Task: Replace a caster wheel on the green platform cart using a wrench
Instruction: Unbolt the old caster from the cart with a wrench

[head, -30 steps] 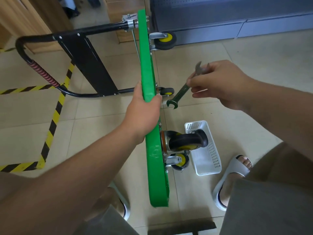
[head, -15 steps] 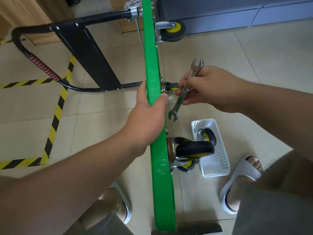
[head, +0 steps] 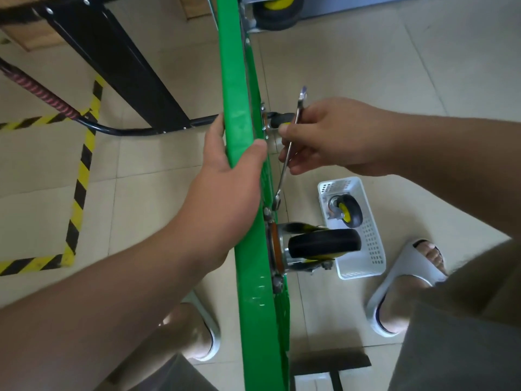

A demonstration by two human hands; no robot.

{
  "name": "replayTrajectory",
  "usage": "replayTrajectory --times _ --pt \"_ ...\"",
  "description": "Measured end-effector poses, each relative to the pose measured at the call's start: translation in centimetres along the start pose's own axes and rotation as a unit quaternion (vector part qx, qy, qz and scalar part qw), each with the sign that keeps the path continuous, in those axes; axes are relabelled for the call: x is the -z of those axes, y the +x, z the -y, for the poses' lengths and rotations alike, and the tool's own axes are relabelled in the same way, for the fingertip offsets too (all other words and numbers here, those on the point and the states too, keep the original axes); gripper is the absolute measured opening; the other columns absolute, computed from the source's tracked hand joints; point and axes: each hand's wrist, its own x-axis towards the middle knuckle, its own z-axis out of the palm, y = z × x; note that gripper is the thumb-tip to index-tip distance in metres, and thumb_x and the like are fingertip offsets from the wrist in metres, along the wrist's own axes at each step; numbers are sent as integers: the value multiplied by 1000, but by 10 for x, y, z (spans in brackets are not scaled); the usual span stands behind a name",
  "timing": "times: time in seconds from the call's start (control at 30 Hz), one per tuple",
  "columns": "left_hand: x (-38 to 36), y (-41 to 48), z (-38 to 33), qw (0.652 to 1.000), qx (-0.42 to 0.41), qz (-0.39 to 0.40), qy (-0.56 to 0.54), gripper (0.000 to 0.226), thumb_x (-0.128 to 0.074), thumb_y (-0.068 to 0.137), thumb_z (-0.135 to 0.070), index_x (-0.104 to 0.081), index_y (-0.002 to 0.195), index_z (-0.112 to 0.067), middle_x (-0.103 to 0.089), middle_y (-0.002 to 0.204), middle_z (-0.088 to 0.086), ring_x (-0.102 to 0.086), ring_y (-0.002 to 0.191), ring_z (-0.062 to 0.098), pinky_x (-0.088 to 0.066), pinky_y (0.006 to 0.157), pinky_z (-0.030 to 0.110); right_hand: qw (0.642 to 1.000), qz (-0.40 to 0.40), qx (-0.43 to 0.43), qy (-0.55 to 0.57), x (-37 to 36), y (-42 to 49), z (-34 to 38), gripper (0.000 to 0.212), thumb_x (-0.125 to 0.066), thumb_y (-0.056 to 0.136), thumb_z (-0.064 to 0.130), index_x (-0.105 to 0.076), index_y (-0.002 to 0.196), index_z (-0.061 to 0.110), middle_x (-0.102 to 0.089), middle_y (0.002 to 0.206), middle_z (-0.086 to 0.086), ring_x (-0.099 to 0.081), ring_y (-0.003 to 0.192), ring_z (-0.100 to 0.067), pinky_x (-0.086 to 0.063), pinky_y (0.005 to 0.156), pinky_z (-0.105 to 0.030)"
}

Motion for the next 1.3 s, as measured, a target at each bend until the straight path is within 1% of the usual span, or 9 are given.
replayTrajectory --times 0.33,0.47,0.57,0.63,0.8,0.87,1.03,1.17,1.3 --pt "0 -1 -2 1000 0 -9 13 50 -49 105 -47 -26 145 -65 -69 94 -21 -70 70 2 -54 51 19 999 29 -26 14 -12 11 -5 30 -60 102 23 -64 106 -6 -75 86 -17 -76 74 -22 -64 77 -32" --pt "0 -1 -3 1000 2 -9 7 51 -49 104 -47 -26 146 -64 -68 88 -23 -71 72 3 -57 54 21 999 20 -41 28 -15 16 -9 28 -64 100 22 -65 105 -5 -76 92 -18 -77 79 -24 -64 80 -35" --pt "0 -2 -3 1000 -1 -12 4 50 -50 104 -46 -28 146 -63 -66 73 -28 -67 69 0 -47 47 12 996 29 -72 39 -14 19 -15 23 -68 98 16 -66 107 -5 -76 99 -20 -78 83 -24 -64 82 -34" --pt "0 -2 -4 1000 3 -11 2 50 -50 104 -46 -28 146 -63 -66 72 -29 -66 66 -2 -44 45 10 995 35 -85 43 -14 20 -19 23 -69 96 12 -65 110 -6 -75 102 -21 -77 85 -24 -63 81 -33" --pt "0 -3 -4 1000 13 -15 -4 49 -51 103 -49 -29 143 -67 -68 86 -20 -68 72 5 -53 57 21 996 41 -80 7 -17 23 -24 25 -70 96 15 -66 113 -3 -78 96 -16 -77 81 -23 -64 81 -38" --pt "-1 -4 -5 1000 16 -14 -6 50 -51 103 -50 -28 143 -68 -69 90 -18 -69 70 8 -53 59 25 994 52 -90 18 -19 23 -25 27 -71 95 15 -67 115 -2 -77 100 -17 -77 80 -24 -64 81 -38" --pt "0 -4 -5 1000 23 -16 -3 44 -45 105 -50 -30 142 -69 -68 94 -18 -64 63 1 -49 60 25 996 52 -71 33 -25 22 -23 23 -70 95 11 -67 113 -3 -75 104 -19 -77 81 -28 -64 80 -40" --pt "-1 -5 -5 998 43 -22 -27 32 -41 107 -47 -45 137 -59 -68 95 -8 -67 78 14 -57 68 36 998 55 -18 8 -27 17 -14 14 -66 97 6 -68 108 -1 -76 99 -18 -77 90 -34 -63 83 -43" --pt "-2 -6 -7 999 42 -19 -25 28 -40 107 -46 -44 133 -57 -67 98 -7 -68 86 19 -60 81 46 999 41 3 7 -30 13 -15 16 -66 96 7 -68 112 2 -76 103 -18 -77 90 -33 -63 84 -44"
